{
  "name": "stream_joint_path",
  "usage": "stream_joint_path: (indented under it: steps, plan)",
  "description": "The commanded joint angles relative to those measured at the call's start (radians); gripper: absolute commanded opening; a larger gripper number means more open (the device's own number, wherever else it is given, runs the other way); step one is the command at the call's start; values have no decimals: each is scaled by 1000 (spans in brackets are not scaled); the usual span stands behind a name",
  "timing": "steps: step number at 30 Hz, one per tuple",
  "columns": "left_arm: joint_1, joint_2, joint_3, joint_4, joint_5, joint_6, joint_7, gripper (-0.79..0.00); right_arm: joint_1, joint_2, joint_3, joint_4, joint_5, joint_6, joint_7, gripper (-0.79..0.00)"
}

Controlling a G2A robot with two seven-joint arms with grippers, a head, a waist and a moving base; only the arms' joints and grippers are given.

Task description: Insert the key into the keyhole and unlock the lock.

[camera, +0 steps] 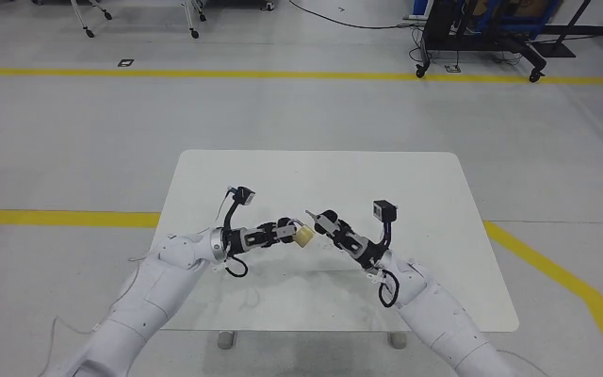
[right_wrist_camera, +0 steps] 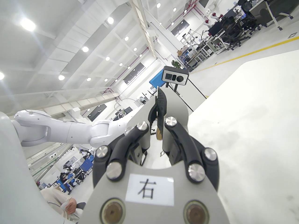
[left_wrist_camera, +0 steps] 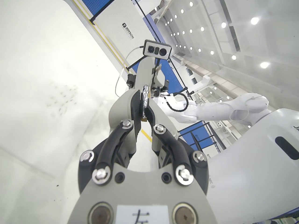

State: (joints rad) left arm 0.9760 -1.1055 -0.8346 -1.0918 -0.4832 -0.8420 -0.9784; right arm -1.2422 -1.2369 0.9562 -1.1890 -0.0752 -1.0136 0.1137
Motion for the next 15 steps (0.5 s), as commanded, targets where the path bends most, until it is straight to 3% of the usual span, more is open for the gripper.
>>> stream_joint_path:
  steps: [1,15]
  plan:
    - [-6,6,21,-2,10,-7,7,-785,0,-4,0,2,-11,1,-21,-785]
    - [-55,33,130,27,-38,-63,63,-785,18,-23,-24,26,-23,1,-10,-785]
